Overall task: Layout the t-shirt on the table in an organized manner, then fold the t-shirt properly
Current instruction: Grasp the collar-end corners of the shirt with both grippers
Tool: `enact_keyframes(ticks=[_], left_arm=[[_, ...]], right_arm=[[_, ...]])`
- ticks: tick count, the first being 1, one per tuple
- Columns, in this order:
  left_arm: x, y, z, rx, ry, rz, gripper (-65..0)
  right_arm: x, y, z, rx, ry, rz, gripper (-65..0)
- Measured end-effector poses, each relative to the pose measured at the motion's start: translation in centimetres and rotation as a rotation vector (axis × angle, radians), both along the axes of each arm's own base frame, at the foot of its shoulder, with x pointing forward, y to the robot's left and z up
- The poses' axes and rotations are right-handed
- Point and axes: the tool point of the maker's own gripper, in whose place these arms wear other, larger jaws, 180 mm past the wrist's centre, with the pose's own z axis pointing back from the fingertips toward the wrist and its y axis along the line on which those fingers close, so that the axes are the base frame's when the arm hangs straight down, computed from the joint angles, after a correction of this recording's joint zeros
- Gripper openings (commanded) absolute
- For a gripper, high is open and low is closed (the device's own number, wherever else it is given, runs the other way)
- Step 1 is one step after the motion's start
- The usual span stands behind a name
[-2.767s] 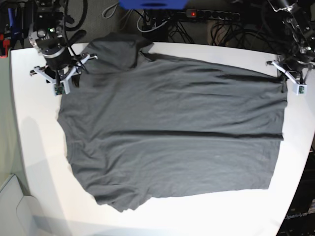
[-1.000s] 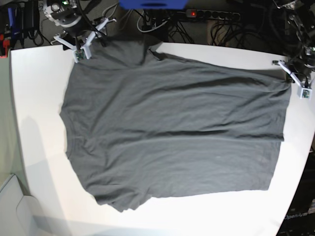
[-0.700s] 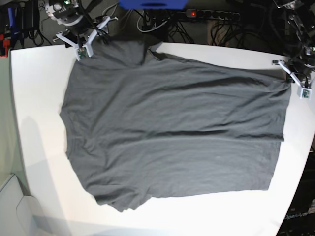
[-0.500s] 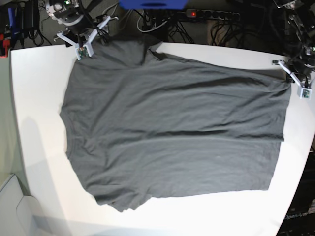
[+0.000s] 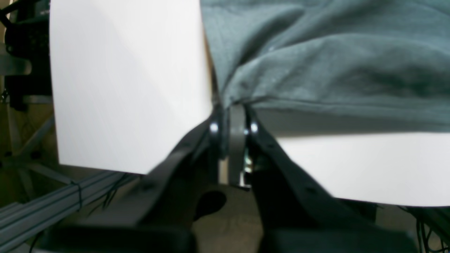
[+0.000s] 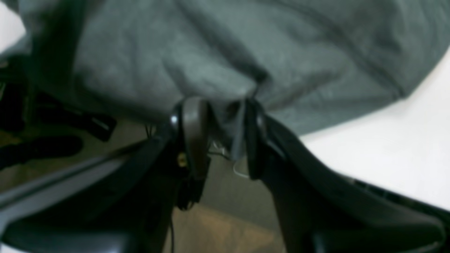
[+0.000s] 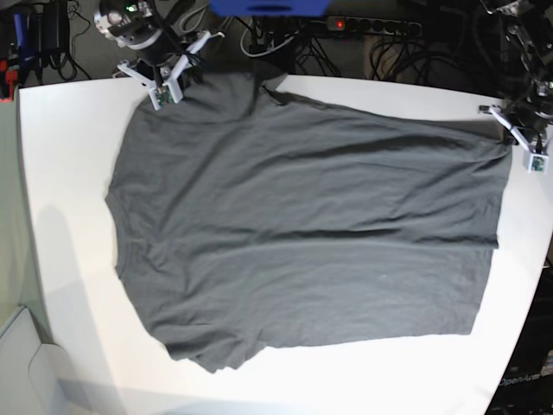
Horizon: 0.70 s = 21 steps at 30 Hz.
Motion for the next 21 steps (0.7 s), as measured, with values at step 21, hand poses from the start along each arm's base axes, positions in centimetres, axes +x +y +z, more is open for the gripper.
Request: enact_keyframes(ticks=[21], left_arm=[[0.1, 0.0, 0.2, 0.003, -0.004, -0.002, -64.6]], right_arm=[[0.5, -0.7, 1.6, -0.048, -0.017, 0.013, -65.0]])
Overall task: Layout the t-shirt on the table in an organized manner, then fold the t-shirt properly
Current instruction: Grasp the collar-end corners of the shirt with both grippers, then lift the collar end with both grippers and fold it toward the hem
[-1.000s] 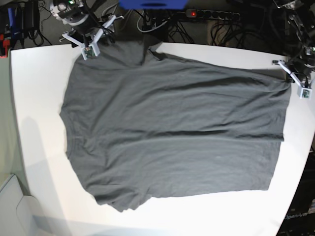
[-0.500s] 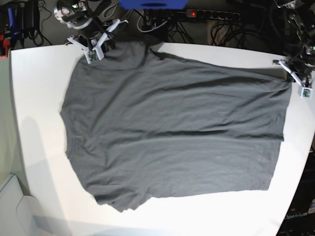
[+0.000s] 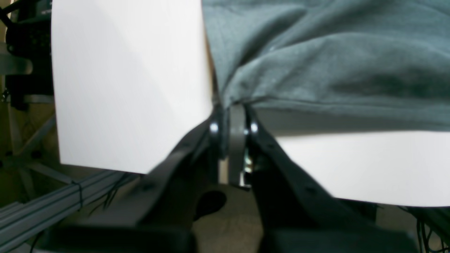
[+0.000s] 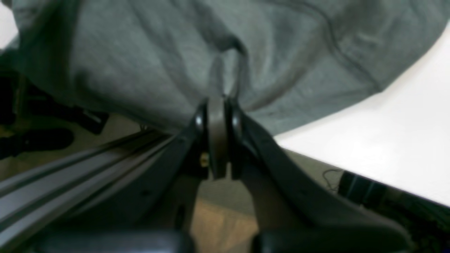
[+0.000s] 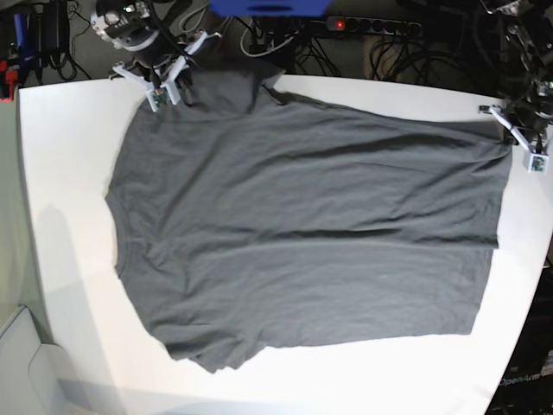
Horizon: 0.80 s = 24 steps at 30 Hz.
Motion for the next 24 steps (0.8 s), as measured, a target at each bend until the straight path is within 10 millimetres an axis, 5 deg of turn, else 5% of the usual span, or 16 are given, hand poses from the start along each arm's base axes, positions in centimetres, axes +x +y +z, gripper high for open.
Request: enact_keyframes(ticks=[11, 24], left_arm=[[0.1, 0.0, 0.1, 0.001, -0.004, -0.001, -64.6], [0.3, 0.0, 0.2, 0.001, -0.008, 0.000, -64.6]], right_arm=[[1.6, -0.9, 2.0, -0.034, -0.072, 0.025, -65.0], [7.1, -0.9, 4.8, -0.038, -0.218, 0.027, -65.0]])
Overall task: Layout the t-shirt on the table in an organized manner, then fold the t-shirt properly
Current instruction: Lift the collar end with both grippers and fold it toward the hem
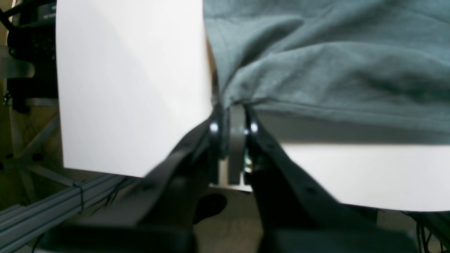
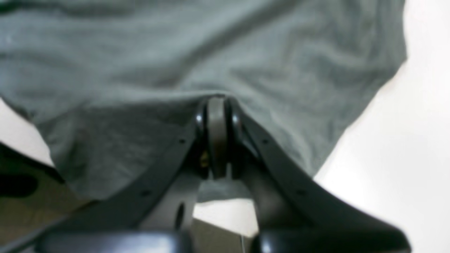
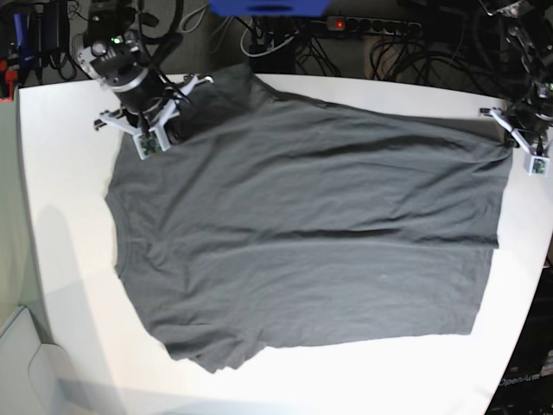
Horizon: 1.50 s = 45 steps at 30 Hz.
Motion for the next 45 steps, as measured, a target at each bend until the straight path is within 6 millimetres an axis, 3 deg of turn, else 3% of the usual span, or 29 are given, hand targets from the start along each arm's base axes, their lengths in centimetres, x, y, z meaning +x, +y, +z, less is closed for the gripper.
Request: enact_keyframes(ticks=[4, 9, 13, 17, 19, 21, 26, 31, 35, 40, 45], left_arm=[[0.0, 0.0, -0.1, -0.004, 0.001, 0.002, -64.6], [1.5, 0.0, 0.7, -0.004, -0.039, -0.001, -64.6], [1.2, 0.1, 0.5, -0.001, -0.016, 0.005, -64.6], [3.1, -0.1, 1.8, -0.006, -0.086, -0.001, -64.6], [3.1, 0.0, 1.8, -0.004, -0.083, -0.001, -64.6], [3.2, 0.2, 1.6, 0.006, -0.059, 0.011, -64.6], [6.0, 0.6, 2.9, 0.034, -0.116, 0.017, -64.6], [6.1, 0.8, 1.3, 0.064, -0.029, 0.032, -64.6], [9.1, -0.6, 2.6, 0.078, -0.086, -0.029, -64.6], [10.1, -1.1, 1.7, 0.086, -0.033, -0.047, -64.6], [12.4, -1.1, 2.2, 0.093, -0.050, -0.052, -64.6]], right_arm=[[1.1, -0.7, 0.6, -0.031, -0.026, 0.013, -65.0], [2.9, -1.1, 1.7, -0.047, -0.068, 0.026, -65.0], [4.6, -1.9, 2.3, -0.089, -0.060, 0.018, -65.0], [6.2, -1.9, 3.5, -0.096, -0.092, 0.022, -65.0], [6.6, -1.7, 3.6, -0.106, -0.088, 0.045, -65.0], [7.2, -1.8, 3.4, -0.114, -0.076, 0.049, -65.0], [8.2, -1.8, 3.5, -0.119, -0.078, 0.058, -65.0], [9.0, -2.4, 2.7, -0.131, -0.058, 0.062, -65.0], [9.8, -2.5, 2.0, -0.122, -0.044, 0.059, -65.0], [11.0, -2.8, 1.6, -0.119, -0.037, 0.053, -65.0], [12.1, -3.2, 0.9, -0.118, -0.018, 0.048, -65.0]])
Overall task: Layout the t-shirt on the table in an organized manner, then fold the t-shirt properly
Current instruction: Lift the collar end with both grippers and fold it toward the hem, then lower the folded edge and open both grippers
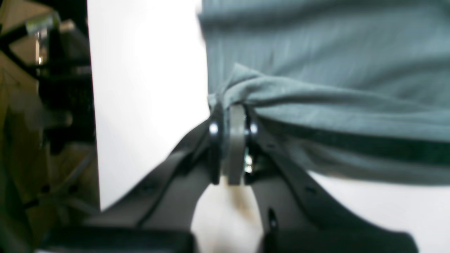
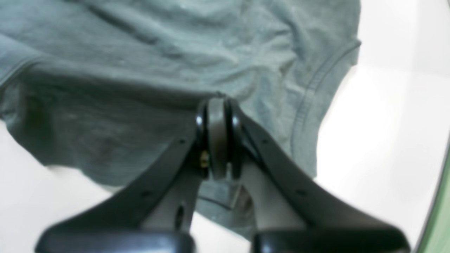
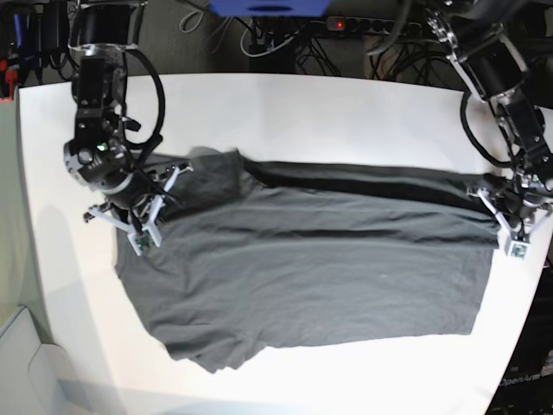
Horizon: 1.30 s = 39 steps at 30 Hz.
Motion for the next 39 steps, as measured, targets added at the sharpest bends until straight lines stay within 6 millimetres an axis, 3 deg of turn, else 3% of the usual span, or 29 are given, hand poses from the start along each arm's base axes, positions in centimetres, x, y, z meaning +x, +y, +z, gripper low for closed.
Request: enact_keyframes(ticks=[4, 11, 21, 23, 27, 31, 35, 39], left_arm=[[0.3, 0.1, -0.8, -0.020, 0.024, 0.009, -64.6], [2.7, -0.1, 0.4, -0.049, -0.014, 0.011, -64.6], [3.2, -1.0, -0.2, -0.053, 0.006, -0.020, -64.1], [3.2, -1.0, -0.2, -0.049, 0.008, -0.024, -64.0], [3.0, -0.3, 0.0, -0.036, 0.013, -0.015, -62.5], [2.6, -0.3, -0.4, -0.032, 0.026, -0.015, -47.3], [0.9, 0.7, -1.5, 0.022, 0.087, -0.001, -26.7], [0.6, 0.6, -1.8, 0.019, 0.091, -0.003, -14.4]], right_arm=[[0.8, -0.4, -0.4, -0.003, 0.013, -0.006, -65.0], [2.0, -0.5, -0.7, 0.006, 0.020, -0.012, -65.0], [2.7, -0.4, -0.8, 0.016, 0.023, -0.015, -64.0], [2.4, -0.5, -1.2, 0.014, 0.038, -0.016, -59.8], [2.5, -0.6, -1.2, 0.011, 0.036, -0.016, -44.7], [2.5, -0.5, 0.0, 0.002, 0.006, -0.013, -35.8], [2.3, -0.4, 1.9, -0.011, -0.051, -0.005, -35.5], [0.4, -0.3, 1.4, -0.031, -0.014, -0.001, -35.2]])
